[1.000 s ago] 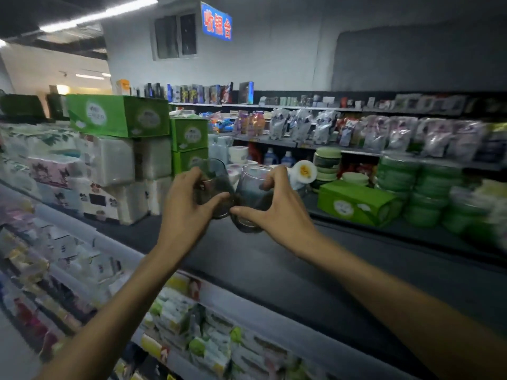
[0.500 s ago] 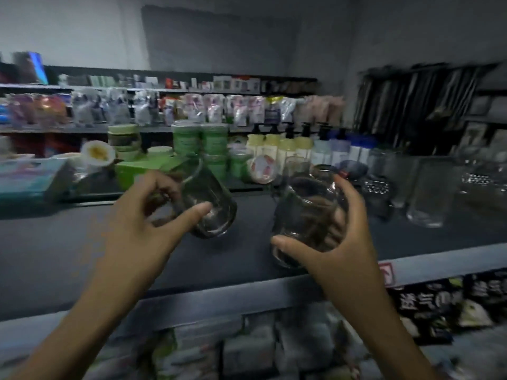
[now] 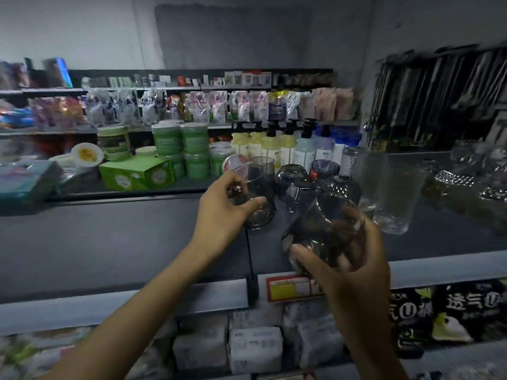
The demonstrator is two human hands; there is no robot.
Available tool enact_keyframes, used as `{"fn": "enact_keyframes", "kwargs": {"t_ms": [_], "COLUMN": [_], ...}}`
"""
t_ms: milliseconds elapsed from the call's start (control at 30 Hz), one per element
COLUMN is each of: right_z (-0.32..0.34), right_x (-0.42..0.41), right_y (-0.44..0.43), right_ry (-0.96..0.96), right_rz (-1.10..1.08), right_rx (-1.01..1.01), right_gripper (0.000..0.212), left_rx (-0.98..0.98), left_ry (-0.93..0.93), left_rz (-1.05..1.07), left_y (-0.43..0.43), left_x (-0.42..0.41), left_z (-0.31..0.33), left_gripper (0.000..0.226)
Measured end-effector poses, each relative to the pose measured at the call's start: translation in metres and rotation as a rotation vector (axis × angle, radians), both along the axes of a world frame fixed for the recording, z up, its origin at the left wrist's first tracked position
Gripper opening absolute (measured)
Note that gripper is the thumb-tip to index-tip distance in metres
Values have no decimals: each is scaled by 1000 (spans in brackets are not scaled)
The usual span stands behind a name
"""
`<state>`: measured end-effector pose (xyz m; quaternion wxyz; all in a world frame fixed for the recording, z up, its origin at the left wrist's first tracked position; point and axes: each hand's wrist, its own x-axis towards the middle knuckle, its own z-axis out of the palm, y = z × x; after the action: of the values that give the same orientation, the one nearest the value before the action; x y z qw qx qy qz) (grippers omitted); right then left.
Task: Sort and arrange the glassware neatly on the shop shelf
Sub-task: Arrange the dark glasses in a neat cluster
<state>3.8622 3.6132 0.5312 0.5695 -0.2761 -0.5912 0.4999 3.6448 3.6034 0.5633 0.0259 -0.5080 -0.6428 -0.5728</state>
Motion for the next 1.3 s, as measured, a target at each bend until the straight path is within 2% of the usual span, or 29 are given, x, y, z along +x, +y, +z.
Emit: {"fn": "enact_keyframes", "kwargs": {"t_ms": [333,900,1033,1167,1233,1300], "right_z": [-16,-13,-11,-12,-14,-16], "right_x": [4,-16,-26,-40,-47,-54], "right_y": [20,35,38,40,42,45], "right_ry": [11,-91,-143,-210,-219,-215], "right_rz": [50,66,53,-10,-21,-12], "right_rx": [1,107,130,172,173,162], "right_gripper": [91,101,101,96,97,92], "left_rx": [-141,-236,-215,-68,-20,-55], "left_ry": [27,65,22,-37,-99,-144], "left_rz": [91,125,50,74,-55,-206], "left_y": [71,93,81,41,13,-10], "left_x": [-11,-17,-20,-18,-9,6], "left_z": [-1,-9,-2,7,10,12], "left_gripper": [34,37,42,47,45,47]}}
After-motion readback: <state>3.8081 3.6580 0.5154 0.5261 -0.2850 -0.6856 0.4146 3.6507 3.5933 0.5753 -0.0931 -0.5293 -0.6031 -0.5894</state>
